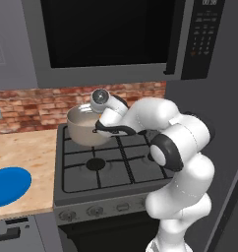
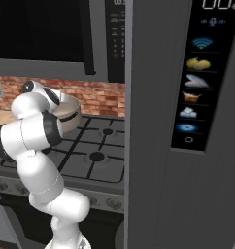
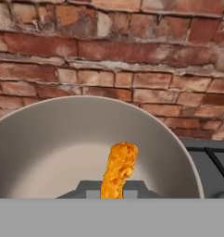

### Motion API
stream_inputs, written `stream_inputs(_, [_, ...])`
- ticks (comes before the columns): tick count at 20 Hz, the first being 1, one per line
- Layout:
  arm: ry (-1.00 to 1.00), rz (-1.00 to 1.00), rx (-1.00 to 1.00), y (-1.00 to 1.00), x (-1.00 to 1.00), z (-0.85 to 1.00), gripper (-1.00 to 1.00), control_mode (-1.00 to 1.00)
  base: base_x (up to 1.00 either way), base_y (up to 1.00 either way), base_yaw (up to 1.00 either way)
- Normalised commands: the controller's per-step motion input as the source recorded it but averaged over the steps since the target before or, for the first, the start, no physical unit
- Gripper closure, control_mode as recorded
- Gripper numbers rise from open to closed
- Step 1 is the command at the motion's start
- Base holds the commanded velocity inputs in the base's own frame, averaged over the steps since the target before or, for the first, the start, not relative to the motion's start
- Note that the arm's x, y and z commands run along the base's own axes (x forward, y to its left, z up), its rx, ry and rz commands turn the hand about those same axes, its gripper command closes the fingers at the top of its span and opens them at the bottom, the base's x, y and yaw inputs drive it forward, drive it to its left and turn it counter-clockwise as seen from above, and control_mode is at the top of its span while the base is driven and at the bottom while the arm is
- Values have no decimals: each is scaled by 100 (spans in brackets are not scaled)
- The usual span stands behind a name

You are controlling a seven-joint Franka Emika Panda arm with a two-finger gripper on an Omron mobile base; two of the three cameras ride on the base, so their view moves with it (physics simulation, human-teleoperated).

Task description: Retrieve the frozen meat and place it in the pot on a burner. Then turn the burner on.

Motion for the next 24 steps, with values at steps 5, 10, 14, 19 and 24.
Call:
stream_inputs(5, [0, 0, 0, 0, 3, -6, 100, -100, 0, 0, 0])
stream_inputs(10, [0, 0, 0, 3, 1, -8, -100, -100, 0, 0, 0])
stream_inputs(14, [0, 0, 0, 1, 6, -1, -100, -100, 0, 0, 0])
stream_inputs(19, [0, 0, 0, 0, 22, 0, -100, -100, 0, 0, 0])
stream_inputs(24, [0, 0, 0, 0, 8, 0, -100, -100, 0, 0, 0])
